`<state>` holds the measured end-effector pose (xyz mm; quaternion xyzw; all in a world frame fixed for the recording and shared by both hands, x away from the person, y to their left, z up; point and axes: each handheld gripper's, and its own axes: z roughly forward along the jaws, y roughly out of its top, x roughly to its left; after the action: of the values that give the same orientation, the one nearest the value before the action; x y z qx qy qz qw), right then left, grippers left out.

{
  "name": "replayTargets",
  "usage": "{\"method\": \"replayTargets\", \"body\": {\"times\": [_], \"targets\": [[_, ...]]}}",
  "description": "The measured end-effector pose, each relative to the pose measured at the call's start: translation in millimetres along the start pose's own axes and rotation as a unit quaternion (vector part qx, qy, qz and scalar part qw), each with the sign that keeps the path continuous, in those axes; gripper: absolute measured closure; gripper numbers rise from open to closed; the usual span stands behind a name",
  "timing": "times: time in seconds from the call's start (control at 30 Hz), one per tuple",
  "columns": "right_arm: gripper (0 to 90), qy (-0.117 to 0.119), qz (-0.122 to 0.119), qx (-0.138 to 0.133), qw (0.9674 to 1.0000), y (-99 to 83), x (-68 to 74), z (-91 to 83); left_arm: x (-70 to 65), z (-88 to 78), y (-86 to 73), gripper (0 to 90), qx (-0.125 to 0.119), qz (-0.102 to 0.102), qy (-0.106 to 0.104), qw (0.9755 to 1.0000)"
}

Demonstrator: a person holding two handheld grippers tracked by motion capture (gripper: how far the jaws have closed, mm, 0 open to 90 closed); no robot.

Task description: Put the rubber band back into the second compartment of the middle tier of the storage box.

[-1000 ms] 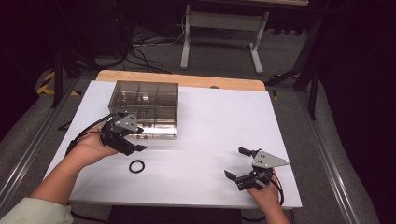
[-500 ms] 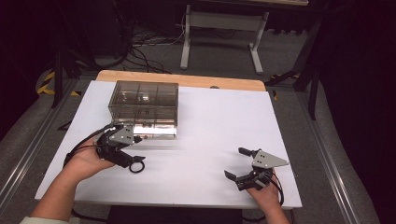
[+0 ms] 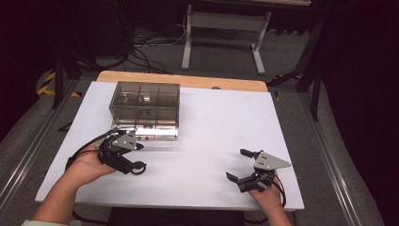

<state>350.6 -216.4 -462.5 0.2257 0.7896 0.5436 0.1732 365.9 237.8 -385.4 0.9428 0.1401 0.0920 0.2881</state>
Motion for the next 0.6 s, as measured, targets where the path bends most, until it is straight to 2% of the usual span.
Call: {"method": "replayTargets", "body": {"times": [0.2, 0.6], "targets": [[0.0, 0.0, -0.001, 0.0, 1.0, 0.0, 0.1, 0.0, -1.3, 3.2, -1.4, 36.1, 0.017, 0.004, 0.006, 0.9998], [0.0, 0.0, 0.0, 0.0, 1.0, 0.0, 0.2, -0.1, -4.7, 10.5, -2.3, 36.6, 0.044, 0.008, -0.005, 0.999]]}}
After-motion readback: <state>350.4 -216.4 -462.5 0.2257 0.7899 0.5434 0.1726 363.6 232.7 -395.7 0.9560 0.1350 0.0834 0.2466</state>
